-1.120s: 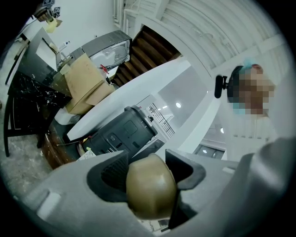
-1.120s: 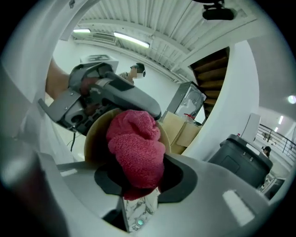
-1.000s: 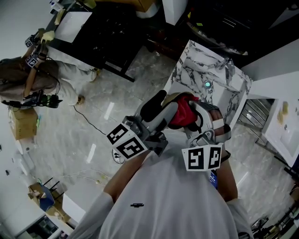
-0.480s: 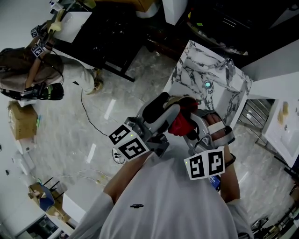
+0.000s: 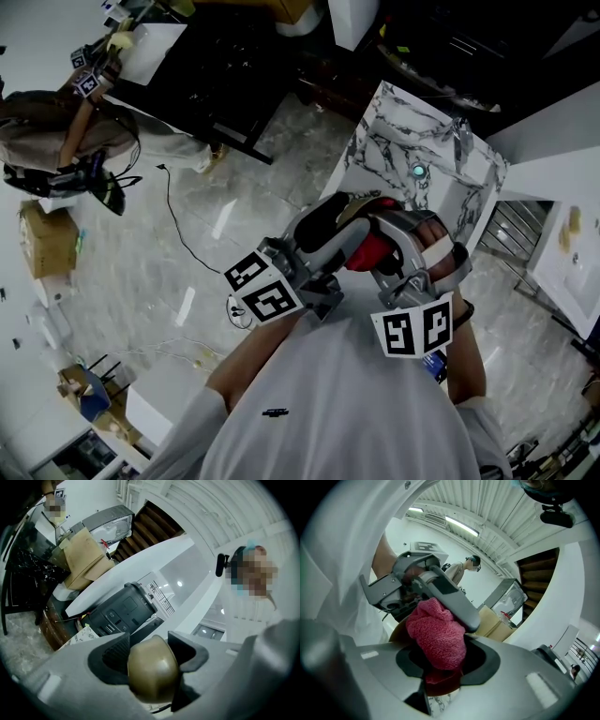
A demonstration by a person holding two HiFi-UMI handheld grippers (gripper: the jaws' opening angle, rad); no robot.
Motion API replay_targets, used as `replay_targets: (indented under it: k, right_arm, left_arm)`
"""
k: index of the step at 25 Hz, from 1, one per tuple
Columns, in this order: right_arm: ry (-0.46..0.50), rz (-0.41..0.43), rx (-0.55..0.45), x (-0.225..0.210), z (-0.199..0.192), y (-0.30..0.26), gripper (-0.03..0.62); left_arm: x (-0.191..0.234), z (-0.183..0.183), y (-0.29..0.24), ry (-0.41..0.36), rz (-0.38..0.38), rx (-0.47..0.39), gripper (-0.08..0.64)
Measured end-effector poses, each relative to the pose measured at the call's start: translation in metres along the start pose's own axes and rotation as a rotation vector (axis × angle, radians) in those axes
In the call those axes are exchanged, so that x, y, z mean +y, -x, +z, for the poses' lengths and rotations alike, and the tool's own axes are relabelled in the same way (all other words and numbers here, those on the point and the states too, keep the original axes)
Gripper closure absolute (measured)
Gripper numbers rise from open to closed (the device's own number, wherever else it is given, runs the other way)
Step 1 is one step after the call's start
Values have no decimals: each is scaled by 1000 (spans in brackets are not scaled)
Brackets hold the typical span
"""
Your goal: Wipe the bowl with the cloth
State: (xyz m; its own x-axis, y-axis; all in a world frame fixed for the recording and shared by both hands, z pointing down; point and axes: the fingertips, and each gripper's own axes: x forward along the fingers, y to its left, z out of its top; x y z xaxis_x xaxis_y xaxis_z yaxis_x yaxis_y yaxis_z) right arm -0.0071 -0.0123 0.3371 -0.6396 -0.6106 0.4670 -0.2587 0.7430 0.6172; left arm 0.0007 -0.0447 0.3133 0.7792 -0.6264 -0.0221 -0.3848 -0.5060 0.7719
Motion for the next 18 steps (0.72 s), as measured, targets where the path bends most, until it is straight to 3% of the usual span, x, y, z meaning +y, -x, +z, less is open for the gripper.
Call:
replay_targets:
  k: [6, 10, 15, 18]
  right_arm:
    - [-23, -75, 72, -21, -18, -3, 451]
    - [42, -87, 158, -21, -33, 1, 451]
    - [158, 31, 209, 3, -37, 4, 456]
    - [130, 105, 172, 12, -37, 10, 456]
  left_arm:
    - [-4, 6, -7, -31, -3, -1, 302]
    - [-6, 14, -10, -47, -4, -15, 302]
    - [-3, 16, -16, -56, -3, -6, 299]
    - [-4, 6, -21, -40, -18, 16, 299]
